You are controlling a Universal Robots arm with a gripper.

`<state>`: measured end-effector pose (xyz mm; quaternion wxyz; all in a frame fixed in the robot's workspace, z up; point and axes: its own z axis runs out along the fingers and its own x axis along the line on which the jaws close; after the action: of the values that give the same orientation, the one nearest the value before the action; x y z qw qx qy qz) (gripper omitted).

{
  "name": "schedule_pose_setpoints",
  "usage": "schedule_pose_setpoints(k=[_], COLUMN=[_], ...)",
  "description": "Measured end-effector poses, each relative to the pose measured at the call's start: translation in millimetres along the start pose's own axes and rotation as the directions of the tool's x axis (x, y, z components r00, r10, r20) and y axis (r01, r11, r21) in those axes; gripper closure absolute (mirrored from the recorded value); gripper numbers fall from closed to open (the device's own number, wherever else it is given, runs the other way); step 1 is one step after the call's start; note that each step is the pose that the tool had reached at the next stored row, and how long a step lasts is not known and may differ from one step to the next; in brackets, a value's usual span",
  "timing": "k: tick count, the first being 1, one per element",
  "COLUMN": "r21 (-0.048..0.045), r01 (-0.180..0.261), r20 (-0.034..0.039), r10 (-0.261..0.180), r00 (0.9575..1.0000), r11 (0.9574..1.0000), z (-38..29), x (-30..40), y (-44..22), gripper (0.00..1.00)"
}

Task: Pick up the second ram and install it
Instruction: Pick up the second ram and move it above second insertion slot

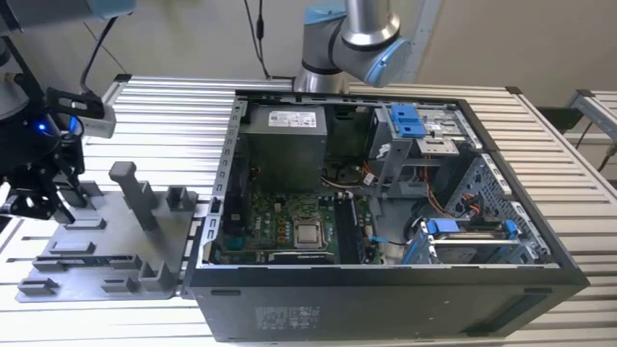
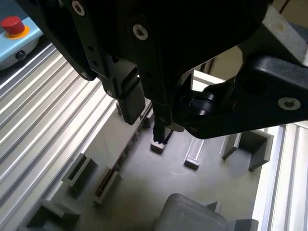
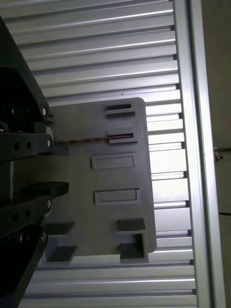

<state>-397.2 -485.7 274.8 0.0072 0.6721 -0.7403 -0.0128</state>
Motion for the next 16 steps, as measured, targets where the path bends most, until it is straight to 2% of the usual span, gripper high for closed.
schedule_pose_setpoints(k=[4, 10, 16], r21=[0.0001, 0.0005, 0.0067], r01=[0.0, 0.0, 0.0], r20=[0.0002, 0.0, 0.0005], r10=[0.0, 0.0, 0.0], r00=[1.0, 1.0, 1.0], r11=[1.0, 1.0, 1.0], z=[5.0, 5.7, 10.8], x=[4.7, 4.9, 4.9], y=[0.9, 1.0, 0.9], gripper=[0.64, 0.64, 0.64])
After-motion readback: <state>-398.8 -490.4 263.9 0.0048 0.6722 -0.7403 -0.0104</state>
